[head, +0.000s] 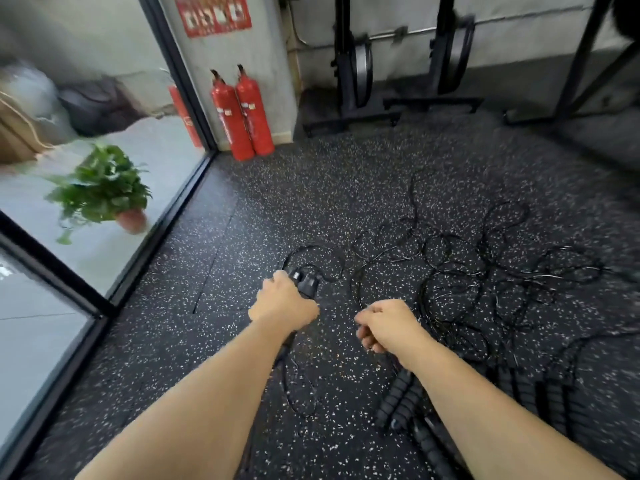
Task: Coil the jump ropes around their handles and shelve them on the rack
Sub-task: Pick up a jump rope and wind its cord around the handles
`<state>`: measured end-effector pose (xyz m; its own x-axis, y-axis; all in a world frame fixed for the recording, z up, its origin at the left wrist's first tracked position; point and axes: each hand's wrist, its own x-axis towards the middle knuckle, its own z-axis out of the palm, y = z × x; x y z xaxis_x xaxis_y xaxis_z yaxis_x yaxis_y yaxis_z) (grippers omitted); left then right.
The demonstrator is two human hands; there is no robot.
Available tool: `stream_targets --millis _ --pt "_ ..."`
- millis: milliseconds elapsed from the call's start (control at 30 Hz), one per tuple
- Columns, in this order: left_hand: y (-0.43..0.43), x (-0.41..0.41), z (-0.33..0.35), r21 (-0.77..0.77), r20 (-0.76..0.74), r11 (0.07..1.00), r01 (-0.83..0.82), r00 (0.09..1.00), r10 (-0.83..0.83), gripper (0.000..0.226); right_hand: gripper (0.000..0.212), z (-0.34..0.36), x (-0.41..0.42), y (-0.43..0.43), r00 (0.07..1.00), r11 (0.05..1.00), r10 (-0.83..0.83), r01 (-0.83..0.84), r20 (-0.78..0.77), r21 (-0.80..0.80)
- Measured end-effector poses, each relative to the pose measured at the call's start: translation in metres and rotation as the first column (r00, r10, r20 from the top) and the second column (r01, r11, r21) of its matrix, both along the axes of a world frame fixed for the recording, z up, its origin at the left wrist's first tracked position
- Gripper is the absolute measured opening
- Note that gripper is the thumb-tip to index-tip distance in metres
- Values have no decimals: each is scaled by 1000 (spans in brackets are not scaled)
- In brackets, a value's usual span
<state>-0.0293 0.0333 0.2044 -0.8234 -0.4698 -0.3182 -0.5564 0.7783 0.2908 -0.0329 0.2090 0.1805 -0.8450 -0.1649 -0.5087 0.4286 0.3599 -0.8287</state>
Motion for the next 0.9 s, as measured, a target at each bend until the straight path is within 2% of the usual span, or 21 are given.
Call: stream_targets --millis 200,300,333,367,433,500,567,633,700,800,900 --pt "-1 46 106 -57 62 983 175 983 -172 59 15 72 44 -9 993 999 23 -19 -115 34" --pt "-3 71 150 -7 74 970 242 968 -240 60 6 99 62 -12 967 987 51 -11 -249 160" --pt "-4 78 164 15 82 966 258 962 -259 59 10 109 68 -14 957 976 81 -19 -280 218" --pt "-5 86 177 46 84 962 268 959 -271 57 21 117 75 -16 949 966 111 -33 -296 256" --pt "-6 102 203 158 54 954 257 962 -268 46 52 130 84 -20 936 972 133 -59 -327 227" --pt "-7 117 226 303 32 927 219 970 -239 31 66 140 94 -28 915 981 140 -77 -378 176" --pt "-7 130 244 449 33 874 184 974 -222 23 61 143 101 -37 891 984 134 -69 -434 162" --pt "-11 138 258 598 16 788 150 980 -199 26 38 147 107 -44 881 991 97 -41 -464 130" --pt "-18 142 267 728 -20 678 104 991 -131 40 15 149 113 -48 882 994 70 -23 -466 107" --pt "-26 147 281 838 -94 540 77 996 3 45 16 139 120 -47 902 991 61 -4 -427 133" --pt "-29 152 294 894 -156 445 63 972 175 39 14 121 129 -36 925 961 128 -26 -357 277"
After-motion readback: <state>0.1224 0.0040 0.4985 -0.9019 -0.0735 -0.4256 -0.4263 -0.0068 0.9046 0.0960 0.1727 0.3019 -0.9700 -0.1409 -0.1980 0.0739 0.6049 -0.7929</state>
